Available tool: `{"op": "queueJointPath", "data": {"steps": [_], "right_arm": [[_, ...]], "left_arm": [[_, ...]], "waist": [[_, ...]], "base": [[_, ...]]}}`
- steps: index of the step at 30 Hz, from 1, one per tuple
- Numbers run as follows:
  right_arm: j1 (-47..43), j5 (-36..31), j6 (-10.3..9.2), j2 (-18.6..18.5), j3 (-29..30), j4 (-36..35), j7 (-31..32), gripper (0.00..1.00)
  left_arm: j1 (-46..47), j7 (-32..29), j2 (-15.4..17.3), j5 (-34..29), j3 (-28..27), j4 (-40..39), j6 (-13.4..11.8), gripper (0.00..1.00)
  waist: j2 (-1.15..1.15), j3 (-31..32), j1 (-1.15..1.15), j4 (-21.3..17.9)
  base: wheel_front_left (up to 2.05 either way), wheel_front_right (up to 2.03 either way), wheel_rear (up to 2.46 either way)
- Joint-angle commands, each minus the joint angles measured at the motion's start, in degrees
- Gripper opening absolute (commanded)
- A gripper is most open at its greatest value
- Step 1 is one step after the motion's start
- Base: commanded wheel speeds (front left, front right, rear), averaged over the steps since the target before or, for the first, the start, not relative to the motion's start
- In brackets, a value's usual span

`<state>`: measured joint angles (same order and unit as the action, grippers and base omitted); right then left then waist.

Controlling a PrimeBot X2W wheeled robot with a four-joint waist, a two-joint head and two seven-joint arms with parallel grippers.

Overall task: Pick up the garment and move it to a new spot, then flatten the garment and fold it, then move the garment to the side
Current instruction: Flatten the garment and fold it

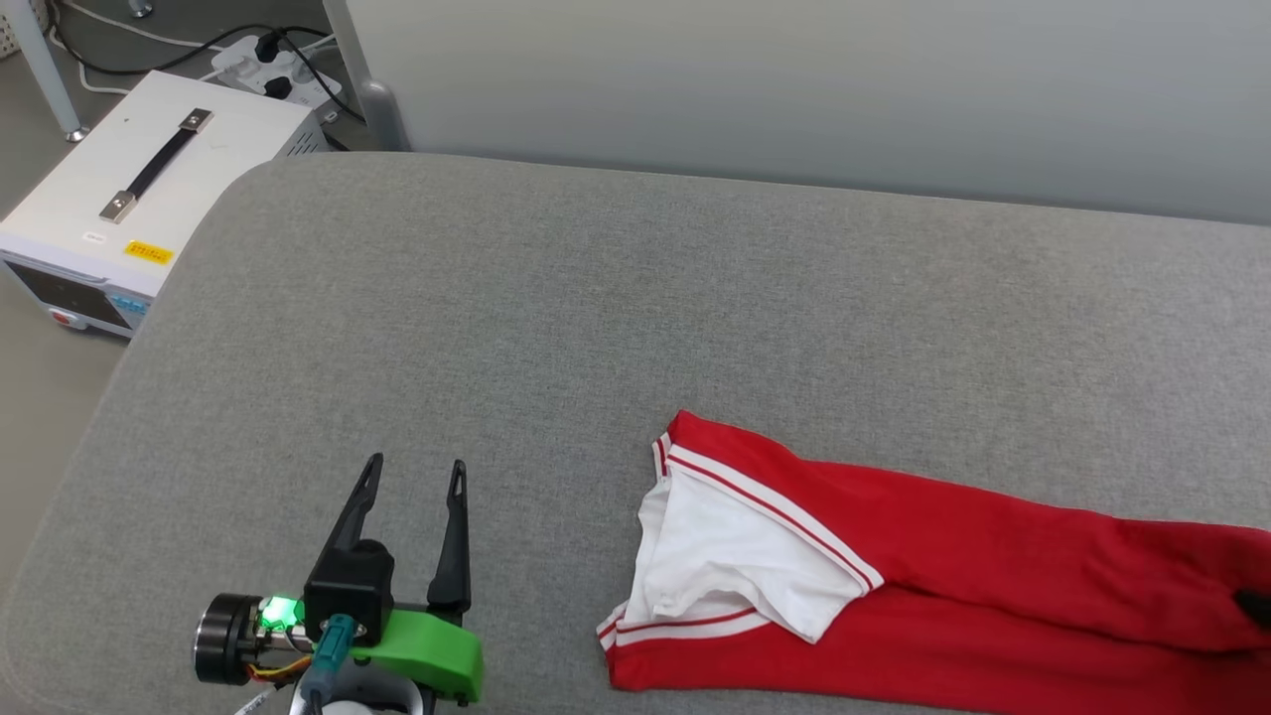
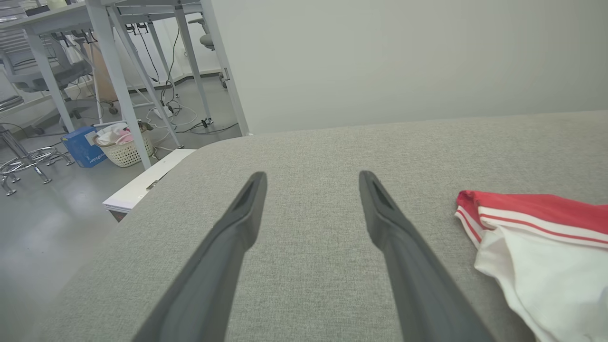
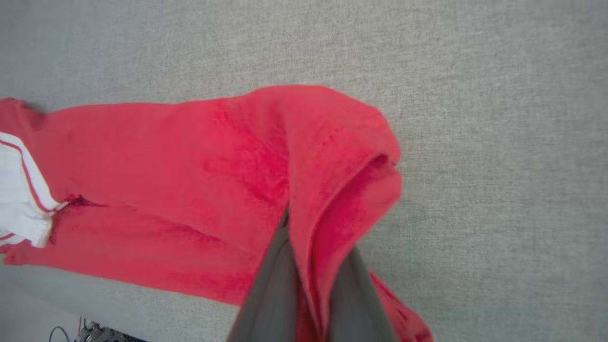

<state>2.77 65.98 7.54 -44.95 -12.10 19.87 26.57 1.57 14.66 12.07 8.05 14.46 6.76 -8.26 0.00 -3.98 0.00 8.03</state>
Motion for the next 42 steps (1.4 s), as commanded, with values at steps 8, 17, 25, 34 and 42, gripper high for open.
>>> {"op": "queueJointPath", "data": {"steps": [8,17,25,34,42], "right_arm": [[-0.2,2.2,-0.05,1.7,-3.4,-13.3,3.8,0.0],[9.6,-3.6,-0.05,8.4,-11.9,-19.1,9.3,0.0],[21.1,-8.3,-0.05,16.7,-21.2,-13.8,11.8,0.0],[30.3,-12.6,-0.05,25.1,-29.9,-2.3,8.3,0.0],[30.9,-14.0,-0.05,26.4,-34.6,5.7,2.1,0.2]], "left_arm": [[-1.2,0.3,-1.9,-2.2,-1.7,0.7,2.0,1.0],[0.1,0.3,-3.8,-3.7,-2.4,1.1,3.6,1.0],[1.9,0.3,-5.3,-4.4,-2.9,1.5,4.6,1.0],[4.1,0.3,-6.7,-5.2,-2.9,1.9,5.5,1.0],[4.4,0.3,-7.2,-5.6,-3.5,2.2,5.6,1.0]], "waist": [[0.0,0.1,0.0,0.6],[0.0,-1.8,0.0,2.0],[0.0,-4.5,0.0,3.1],[0.0,-6.9,0.0,4.4],[0.0,-6.8,0.0,4.9]], "base": [[0.0,0.0,0.0],[0.0,0.0,0.0],[0.0,0.0,0.0],[0.0,0.0,0.0],[0.0,0.0,0.0]]}}
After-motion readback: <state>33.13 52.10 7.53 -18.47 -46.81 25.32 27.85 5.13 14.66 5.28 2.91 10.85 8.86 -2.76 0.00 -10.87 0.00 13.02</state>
